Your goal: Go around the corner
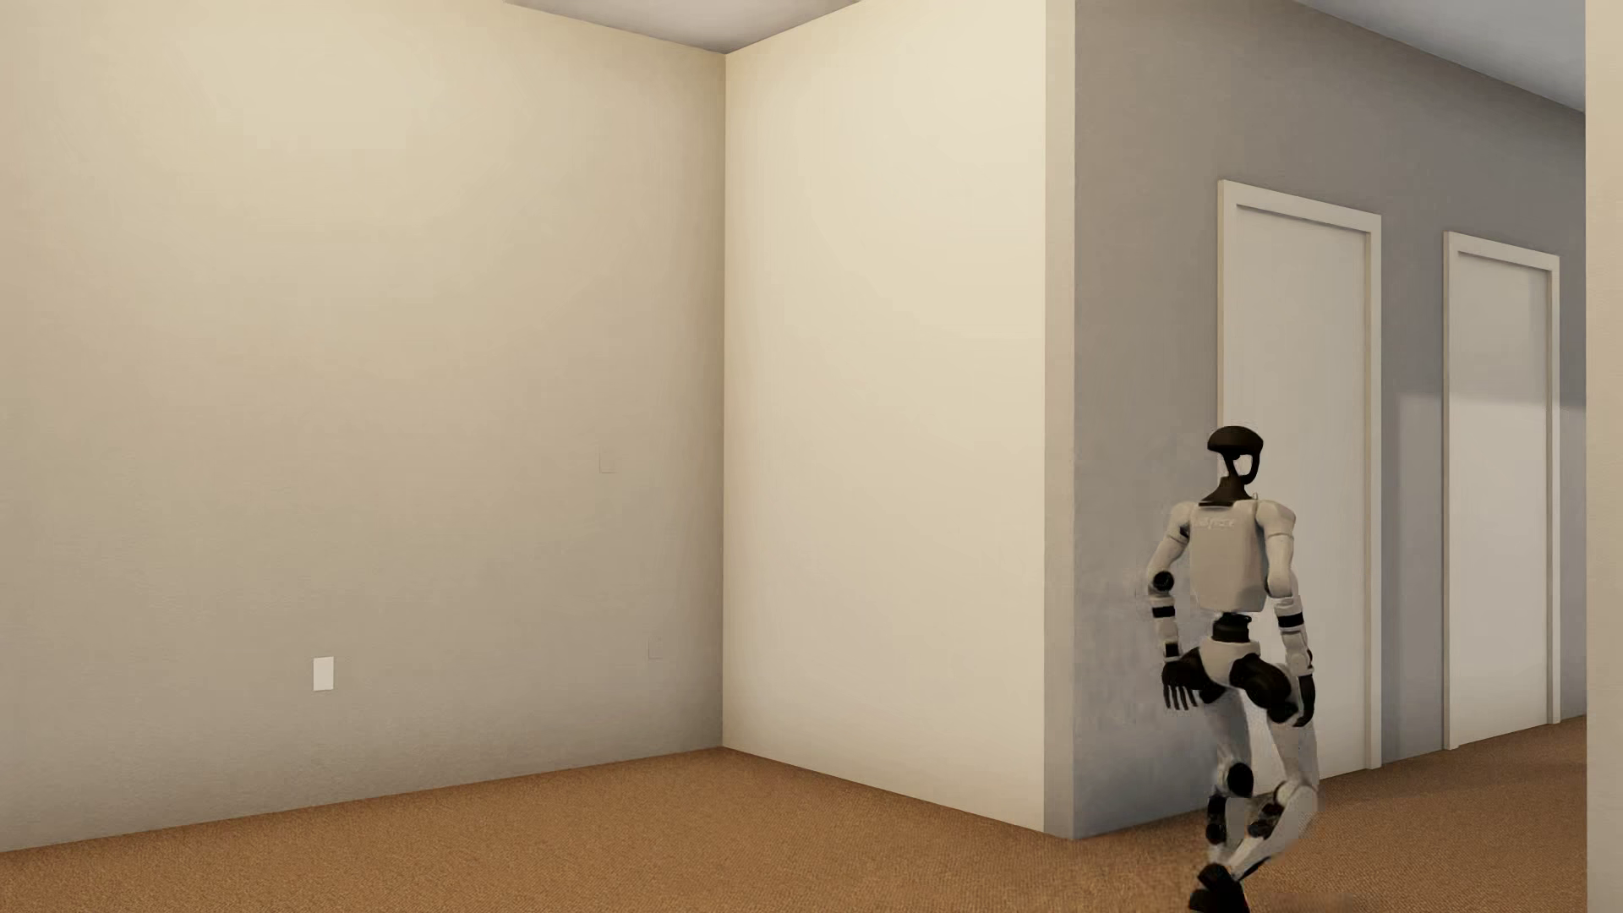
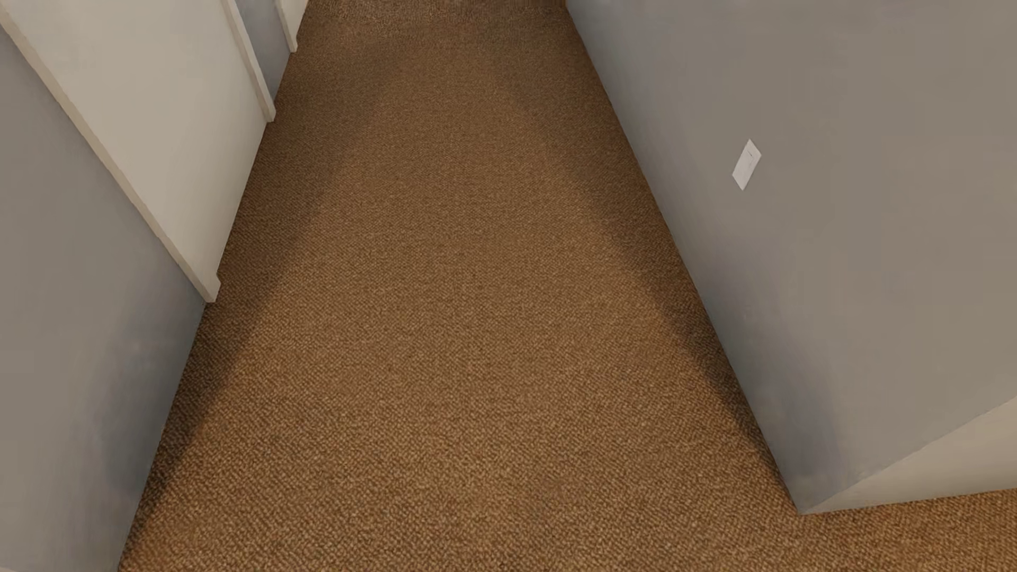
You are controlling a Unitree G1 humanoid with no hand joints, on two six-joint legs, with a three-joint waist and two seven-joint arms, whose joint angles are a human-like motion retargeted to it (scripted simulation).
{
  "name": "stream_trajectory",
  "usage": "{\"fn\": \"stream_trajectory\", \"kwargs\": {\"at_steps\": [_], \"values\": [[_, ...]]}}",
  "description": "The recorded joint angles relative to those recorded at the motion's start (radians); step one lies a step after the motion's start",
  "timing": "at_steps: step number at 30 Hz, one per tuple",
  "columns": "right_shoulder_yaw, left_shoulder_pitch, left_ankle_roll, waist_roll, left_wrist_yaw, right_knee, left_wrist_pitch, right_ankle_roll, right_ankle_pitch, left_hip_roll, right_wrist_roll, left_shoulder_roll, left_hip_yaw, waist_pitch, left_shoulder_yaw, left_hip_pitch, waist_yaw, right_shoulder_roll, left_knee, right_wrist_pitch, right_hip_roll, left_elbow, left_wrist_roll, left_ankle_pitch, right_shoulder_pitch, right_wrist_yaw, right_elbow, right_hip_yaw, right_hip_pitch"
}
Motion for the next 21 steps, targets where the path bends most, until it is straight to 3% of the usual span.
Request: {"fn": "stream_trajectory", "kwargs": {"at_steps": [2, 5, 7, 8, 9, 10, 11, 12, 14, 16, 18, 19, 20, 21], "values": [[0.005, -0.044, 0.0, 0.045, 0.0, -0.279, 0.0, 0.0, -0.002, 0.053, 0.0, 0.008, 0.0, 0.034, 0.1, 0.264, -0.121, -0.003, -0.129, 0.0, 0.043, -0.129, 0.0, -0.139, 0.023, 0.0, -0.006, 0.0, -0.086], [-0.019, -0.168, 0.0, 0.057, 0.0, -0.814, 0.0, 0.0, 0.055, 0.095, 0.0, 0.019, 0.0, 0.002, 0.171, 0.467, -0.242, -0.003, -0.217, 0.0, -0.009, -0.258, 0.0, -0.35, 0.049, 0.0, -0.026, 0.0, -0.186], [-0.031, -0.208, 0.0, 0.054, 0.0, -0.846, 0.0, 0.0, 0.024, 0.146, 0.0, 0.026, 0.0, -0.02, 0.207, 0.577, -0.285, -0.001, -0.213, 0.0, -0.043, -0.313, 0.0, -0.394, 0.067, 0.0, -0.024, 0.0, -0.252], [-0.034, -0.191, 0.0, 0.063, 0.0, -0.751, 0.0, 0.0, 0.028, 0.18, 0.0, 0.023, 0.0, -0.016, 0.234, 0.634, -0.306, 0.0, -0.182, 0.0, -0.03, -0.341, 0.0, -0.366, 0.072, 0.0, -0.009, 0.0, -0.265], [-0.028, -0.177, 0.0, 0.081, 0.0, -0.639, 0.0, 0.0, 0.106, 0.2, 0.0, 0.007, 0.0, -0.041, 0.248, 0.632, -0.314, 0.002, -0.103, 0.0, -0.016, -0.323, 0.0, -0.278, 0.066, 0.0, 0.031, 0.0, -0.314], [-0.021, -0.151, 0.0, 0.124, 0.0, -0.529, 0.0, 0.0, 0.128, 0.238, 0.0, -0.021, 0.0, -0.054, 0.244, 0.619, -0.31, 0.005, 0.021, 0.0, 0.034, -0.267, 0.0, -0.1, 0.063, 0.0, 0.083, 0.0, -0.321], [-0.007, -0.122, 0.0, 0.132, 0.0, -0.467, 0.0, 0.0, 0.084, 0.247, 0.0, -0.033, 0.0, -0.042, 0.219, 0.579, -0.287, 0.005, 0.192, 0.0, 0.069, -0.218, 0.0, 0.105, 0.047, 0.0, 0.125, 0.0, -0.264], [-0.016, -0.118, 0.0, 0.134, 0.0, -0.449, 0.0, 0.0, 0.031, 0.252, 0.0, -0.035, 0.0, -0.039, 0.157, 0.467, -0.27, 0.016, 0.428, 0.0, 0.105, -0.157, 0.0, 0.208, 0.026, 0.0, 0.154, 0.0, -0.208], [-0.008, -0.105, 0.0, 0.107, 0.0, -0.551, 0.0, 0.0, 0.0, 0.219, 0.0, -0.033, 0.0, -0.026, 0.041, 0.242, -0.181, 0.021, 0.735, 0.0, 0.132, -0.061, 0.0, 0.111, 0.0, 0.0, 0.111, 0.0, -0.01], [-0.019, -0.042, 0.0, 0.062, 0.0, -0.675, 0.0, 0.0, 0.006, 0.168, 0.0, -0.033, 0.0, -0.011, -0.003, 0.057, -0.052, 0.018, 0.683, 0.0, 0.132, 0.018, 0.0, 0.121, -0.025, 0.0, 0.031, 0.0, 0.193], [-0.035, 0.027, 0.0, 0.033, 0.0, -0.754, 0.0, 0.0, 0.014, 0.156, 0.0, -0.016, 0.0, -0.004, -0.033, -0.098, 0.049, 0.004, 0.331, 0.0, 0.115, 0.051, 0.0, 0.3, -0.066, 0.0, -0.066, 0.0, 0.34], [-0.056, 0.064, 0.0, 0.029, 0.0, -0.786, 0.0, 0.0, 0.006, 0.163, 0.0, -0.013, 0.0, -0.007, -0.017, -0.142, 0.094, -0.005, 0.114, 0.0, 0.105, 0.055, 0.0, 0.332, -0.09, 0.0, -0.116, 0.0, 0.404], [-0.062, 0.088, 0.0, 0.031, 0.0, -0.809, 0.0, 0.0, -0.009, 0.175, 0.0, -0.011, 0.0, -0.016, -0.02, -0.168, 0.125, -0.015, -0.088, 0.0, 0.106, 0.062, 0.0, 0.142, -0.121, 0.0, -0.149, 0.0, 0.451], [-0.079, 0.113, 0.0, 0.042, 0.0, -0.818, 0.0, 0.0, -0.017, 0.197, 0.0, -0.008, 0.0, -0.021, -0.034, -0.181, 0.144, -0.026, -0.171, 0.0, 0.107, 0.06, 0.0, -0.204, -0.149, 0.0, -0.186, 0.0, 0.507]]}}
